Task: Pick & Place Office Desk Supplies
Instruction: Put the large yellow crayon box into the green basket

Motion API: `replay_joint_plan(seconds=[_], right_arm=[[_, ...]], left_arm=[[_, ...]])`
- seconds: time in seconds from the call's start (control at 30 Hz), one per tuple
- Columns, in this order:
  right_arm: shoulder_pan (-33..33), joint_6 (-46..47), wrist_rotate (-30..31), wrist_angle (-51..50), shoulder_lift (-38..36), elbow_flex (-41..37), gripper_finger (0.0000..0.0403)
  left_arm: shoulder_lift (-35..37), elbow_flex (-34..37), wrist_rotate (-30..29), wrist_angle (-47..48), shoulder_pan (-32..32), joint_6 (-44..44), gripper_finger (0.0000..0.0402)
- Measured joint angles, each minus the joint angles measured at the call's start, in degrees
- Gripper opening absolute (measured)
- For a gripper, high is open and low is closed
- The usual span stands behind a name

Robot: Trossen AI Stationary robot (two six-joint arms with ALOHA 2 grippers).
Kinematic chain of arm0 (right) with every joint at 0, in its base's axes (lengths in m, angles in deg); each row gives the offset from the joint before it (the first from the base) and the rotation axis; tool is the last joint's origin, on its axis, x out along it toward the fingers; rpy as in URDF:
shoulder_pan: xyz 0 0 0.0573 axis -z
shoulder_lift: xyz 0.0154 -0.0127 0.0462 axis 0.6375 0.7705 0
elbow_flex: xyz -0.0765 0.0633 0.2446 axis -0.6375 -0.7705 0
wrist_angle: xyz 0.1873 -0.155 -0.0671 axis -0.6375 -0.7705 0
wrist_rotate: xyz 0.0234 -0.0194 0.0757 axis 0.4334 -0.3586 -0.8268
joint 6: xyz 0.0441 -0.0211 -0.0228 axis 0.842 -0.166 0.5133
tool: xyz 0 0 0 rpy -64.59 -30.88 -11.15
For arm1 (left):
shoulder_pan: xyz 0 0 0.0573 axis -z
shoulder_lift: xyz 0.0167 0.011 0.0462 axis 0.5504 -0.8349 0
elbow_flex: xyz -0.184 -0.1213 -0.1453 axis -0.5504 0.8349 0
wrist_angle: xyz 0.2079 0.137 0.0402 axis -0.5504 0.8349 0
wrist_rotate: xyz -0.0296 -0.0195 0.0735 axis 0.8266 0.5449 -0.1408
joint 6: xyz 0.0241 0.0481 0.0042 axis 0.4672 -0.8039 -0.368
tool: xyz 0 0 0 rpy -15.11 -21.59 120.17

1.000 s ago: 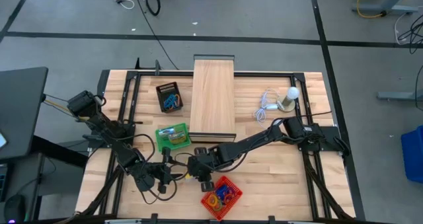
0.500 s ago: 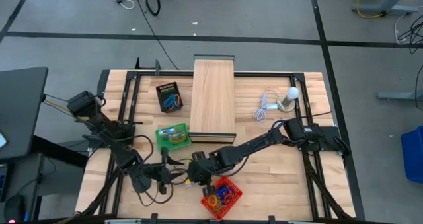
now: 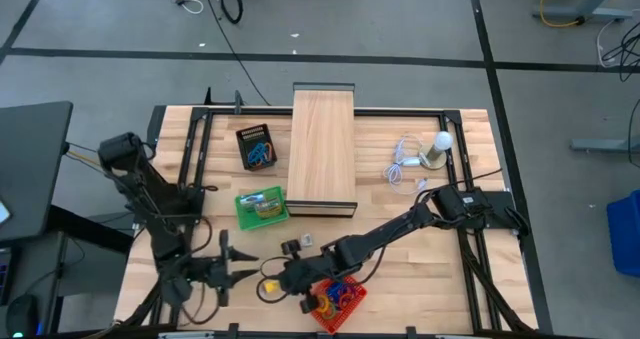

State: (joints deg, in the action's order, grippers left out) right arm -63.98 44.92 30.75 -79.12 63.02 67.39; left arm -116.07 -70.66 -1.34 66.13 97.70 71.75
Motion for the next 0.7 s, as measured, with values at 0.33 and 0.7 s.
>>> replay_joint_plan(seconds=[0.33, 0.7], right_arm=[[-3.3, -9.9, 15.6, 10.2, -4.8, 0.0, 0.0084], [-1.3, -18.8, 18.9, 32.4, -7.2, -2.9, 0.0084]], left_arm=[[3.9, 0.0, -12.3, 0.6, 11.4, 1.7, 0.0141], [4.3, 0.0, -18.5, 0.8, 10.3, 6.4, 0.0167]])
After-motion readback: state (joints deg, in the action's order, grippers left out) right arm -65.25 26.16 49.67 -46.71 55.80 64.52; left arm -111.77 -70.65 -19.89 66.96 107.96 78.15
